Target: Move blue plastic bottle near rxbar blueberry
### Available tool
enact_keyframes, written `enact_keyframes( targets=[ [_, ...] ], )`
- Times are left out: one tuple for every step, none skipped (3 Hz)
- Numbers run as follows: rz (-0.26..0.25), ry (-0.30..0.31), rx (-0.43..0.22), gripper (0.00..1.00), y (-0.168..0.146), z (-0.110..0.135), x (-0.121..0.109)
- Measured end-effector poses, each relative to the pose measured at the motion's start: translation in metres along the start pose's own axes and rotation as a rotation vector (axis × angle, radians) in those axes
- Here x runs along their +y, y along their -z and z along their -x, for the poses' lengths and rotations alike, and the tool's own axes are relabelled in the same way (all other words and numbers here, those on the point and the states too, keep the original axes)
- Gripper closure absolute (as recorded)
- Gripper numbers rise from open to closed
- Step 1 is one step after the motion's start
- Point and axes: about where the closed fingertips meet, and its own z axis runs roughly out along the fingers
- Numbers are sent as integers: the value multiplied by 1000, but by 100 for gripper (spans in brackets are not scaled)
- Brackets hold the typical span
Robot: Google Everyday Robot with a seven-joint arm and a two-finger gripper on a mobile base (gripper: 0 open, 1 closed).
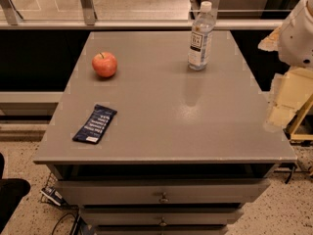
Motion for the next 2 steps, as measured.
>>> enact_keyframes(
  targets=[
    [0,0,0,0,0,0,0],
    [-51,-42,-30,0,-3,-3,-13]
  ],
)
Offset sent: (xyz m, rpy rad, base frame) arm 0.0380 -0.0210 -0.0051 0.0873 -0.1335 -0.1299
